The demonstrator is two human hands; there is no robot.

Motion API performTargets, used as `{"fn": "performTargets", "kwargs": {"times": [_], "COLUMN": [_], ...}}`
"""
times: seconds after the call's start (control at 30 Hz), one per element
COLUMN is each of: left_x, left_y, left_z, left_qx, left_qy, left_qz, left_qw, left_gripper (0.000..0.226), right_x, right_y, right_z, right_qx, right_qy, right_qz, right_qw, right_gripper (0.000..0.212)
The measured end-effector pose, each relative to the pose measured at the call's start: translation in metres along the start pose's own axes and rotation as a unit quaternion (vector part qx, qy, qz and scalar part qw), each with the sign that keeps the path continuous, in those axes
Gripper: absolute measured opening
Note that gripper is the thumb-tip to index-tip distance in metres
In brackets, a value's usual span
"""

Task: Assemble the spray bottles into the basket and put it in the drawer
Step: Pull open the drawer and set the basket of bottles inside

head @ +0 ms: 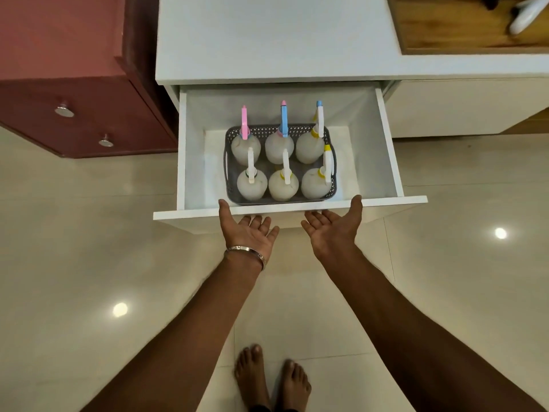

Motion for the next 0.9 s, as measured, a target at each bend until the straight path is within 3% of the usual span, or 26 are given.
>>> {"fn": "performTargets", "kwargs": {"times": [0.47, 0.9], "left_x": [-0.043, -0.103], "left_y": [0.052, 0.126], "left_z": [-0.031, -0.088], "left_qx": [-0.004, -0.007], "left_qy": [0.003, 0.029], "left_qz": [-0.056, -0.044], "left_qw": [0.998, 0.999], "left_gripper": [0.099, 0.106], "right_x": [0.014, 0.042], "right_y": [0.06, 0.151], "right_z": [-0.035, -0.093], "right_qx": [-0.014, 0.001], "right_qy": [-0.016, -0.002], "right_qz": [0.009, 0.038], "right_qw": [1.0, 0.999], "right_gripper": [0.089, 0.092]}}
Point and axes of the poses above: each hand's wrist, its own z-axis away from the middle knuckle, its own y-axis out of the palm, x = y × z, the point moved 9 cm from there along -z, towards the middle knuckle, and after that the axes turned 6 degrees about -z, right-handed, at the moved point
